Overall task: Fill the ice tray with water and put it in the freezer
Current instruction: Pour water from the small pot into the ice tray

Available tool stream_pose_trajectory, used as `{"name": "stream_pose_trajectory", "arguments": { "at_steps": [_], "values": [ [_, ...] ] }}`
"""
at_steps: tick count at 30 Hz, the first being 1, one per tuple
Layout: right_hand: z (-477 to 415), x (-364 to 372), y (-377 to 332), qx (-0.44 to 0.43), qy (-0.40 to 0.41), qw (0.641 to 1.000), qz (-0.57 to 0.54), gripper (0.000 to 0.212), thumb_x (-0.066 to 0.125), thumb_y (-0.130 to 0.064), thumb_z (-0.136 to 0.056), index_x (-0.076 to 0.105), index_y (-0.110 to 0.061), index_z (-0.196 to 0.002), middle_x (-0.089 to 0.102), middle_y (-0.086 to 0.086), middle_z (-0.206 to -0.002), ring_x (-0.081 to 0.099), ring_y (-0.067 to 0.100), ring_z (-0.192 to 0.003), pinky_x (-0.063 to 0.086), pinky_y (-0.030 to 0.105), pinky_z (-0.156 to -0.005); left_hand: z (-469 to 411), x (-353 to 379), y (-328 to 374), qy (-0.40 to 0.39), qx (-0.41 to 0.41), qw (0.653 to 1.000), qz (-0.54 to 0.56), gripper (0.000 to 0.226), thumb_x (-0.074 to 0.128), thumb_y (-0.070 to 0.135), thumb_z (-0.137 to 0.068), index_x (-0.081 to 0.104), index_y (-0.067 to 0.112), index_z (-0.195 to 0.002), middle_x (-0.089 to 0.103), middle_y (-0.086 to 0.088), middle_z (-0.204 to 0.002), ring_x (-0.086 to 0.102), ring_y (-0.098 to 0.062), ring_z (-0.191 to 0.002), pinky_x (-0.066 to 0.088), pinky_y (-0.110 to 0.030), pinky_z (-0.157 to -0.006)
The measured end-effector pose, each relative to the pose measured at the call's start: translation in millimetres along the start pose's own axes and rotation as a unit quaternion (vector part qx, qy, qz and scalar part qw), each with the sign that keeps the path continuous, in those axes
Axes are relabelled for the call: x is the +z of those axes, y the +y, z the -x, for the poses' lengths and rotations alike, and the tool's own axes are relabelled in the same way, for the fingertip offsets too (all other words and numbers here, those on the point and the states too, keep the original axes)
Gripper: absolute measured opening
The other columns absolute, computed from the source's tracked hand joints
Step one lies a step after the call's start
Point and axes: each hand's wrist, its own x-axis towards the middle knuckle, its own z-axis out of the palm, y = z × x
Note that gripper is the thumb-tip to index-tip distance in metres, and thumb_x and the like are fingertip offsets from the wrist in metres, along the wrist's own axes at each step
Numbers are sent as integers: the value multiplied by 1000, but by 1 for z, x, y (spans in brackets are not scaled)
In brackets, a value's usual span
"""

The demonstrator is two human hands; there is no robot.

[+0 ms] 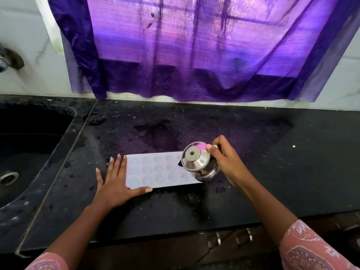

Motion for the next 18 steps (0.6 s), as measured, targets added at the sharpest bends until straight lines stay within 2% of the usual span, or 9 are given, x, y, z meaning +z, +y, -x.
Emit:
{"name": "stream_pose_trajectory", "arguments": {
  "at_steps": [4,7,9,12,15,16,18],
  "values": [
    [2,6,2,37,22,992,-116,23,50,-16,-92,40,-19,-71,39,-4,-69,35,9,-66,30,28,-64,1,-7,9,57,54,995,-63,143,6,103,-34,-11,18,-148,-28,1,-151,-37,-12,-133,-31,-42,-103],
    [2,12,0,53,32,981,-186,25,48,-14,-93,40,-19,-70,38,-4,-66,35,6,-62,31,24,-60,-5,-15,27,54,97,993,33,141,15,103,-36,-8,20,-148,-27,6,-150,-37,-8,-132,-33,-31,-101],
    [2,17,-4,61,41,970,-230,26,46,-11,-94,40,-18,-69,37,-4,-65,35,3,-58,32,19,-56,-8,-19,44,33,140,981,126,140,25,102,-37,-2,22,-149,-19,11,-151,-31,-4,-135,-24,-30,-107],
    [2,24,-8,67,52,956,-281,25,43,-9,-95,41,-16,-71,38,-3,-67,33,5,-59,31,19,-58,-2,-24,72,-22,156,946,283,123,52,90,-46,13,32,-147,4,18,-152,-6,5,-139,2,-24,-114],
    [2,29,-12,73,58,942,-323,23,43,-10,-95,43,-15,-72,40,0,-68,32,8,-62,31,22,-61,4,-30,93,-42,154,907,389,78,73,62,-62,35,50,-128,39,30,-135,30,22,-121,24,-1,-96],
    [1,31,-13,75,60,938,-334,23,43,-10,-95,44,-14,-72,40,0,-68,32,9,-62,32,22,-62,4,-29,97,-35,155,901,405,67,74,58,-63,40,52,-120,48,33,-125,38,23,-114,29,2,-90],
    [1,34,-15,80,63,934,-343,23,44,-12,-95,45,-14,-73,41,0,-68,33,8,-62,33,22,-63,4,-28,101,-20,146,886,440,59,72,58,-62,48,48,-115,59,30,-115,47,16,-111,36,-3,-87]
  ]
}}
